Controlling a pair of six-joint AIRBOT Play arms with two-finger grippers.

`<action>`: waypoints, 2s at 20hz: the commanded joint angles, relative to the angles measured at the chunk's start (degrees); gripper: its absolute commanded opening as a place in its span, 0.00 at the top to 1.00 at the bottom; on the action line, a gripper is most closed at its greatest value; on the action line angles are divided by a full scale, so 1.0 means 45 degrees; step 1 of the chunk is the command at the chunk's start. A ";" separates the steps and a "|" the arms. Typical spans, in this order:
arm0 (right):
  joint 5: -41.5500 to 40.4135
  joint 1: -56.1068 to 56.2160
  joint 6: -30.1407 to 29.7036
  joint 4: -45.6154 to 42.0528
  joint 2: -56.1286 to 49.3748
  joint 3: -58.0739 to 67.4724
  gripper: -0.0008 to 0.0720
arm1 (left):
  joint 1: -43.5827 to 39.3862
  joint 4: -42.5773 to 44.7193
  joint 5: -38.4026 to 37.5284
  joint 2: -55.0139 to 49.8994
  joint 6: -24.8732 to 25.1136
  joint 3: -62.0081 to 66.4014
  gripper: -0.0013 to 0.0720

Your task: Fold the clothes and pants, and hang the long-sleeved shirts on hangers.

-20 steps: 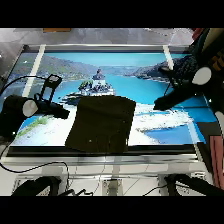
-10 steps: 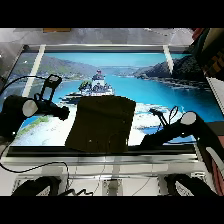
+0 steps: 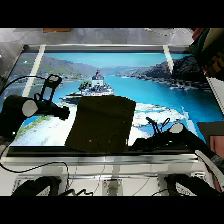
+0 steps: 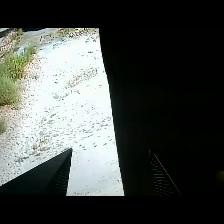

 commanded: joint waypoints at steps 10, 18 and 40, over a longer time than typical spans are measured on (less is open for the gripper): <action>-0.2560 0.1564 0.0641 0.3259 -0.2380 -0.0083 0.24 | 0.0000 0.0005 0.0102 -0.0010 0.0000 0.0000 0.21; -0.2647 0.1564 -0.0374 0.4002 -0.2492 0.0457 0.94 | 0.0015 0.0024 -0.0510 -0.0835 0.0223 -0.0010 0.32; -0.1409 0.1564 -0.0447 0.4585 -0.2492 0.0525 0.94 | 0.8223 -0.6853 -0.3973 -0.4634 0.6601 -0.3706 0.28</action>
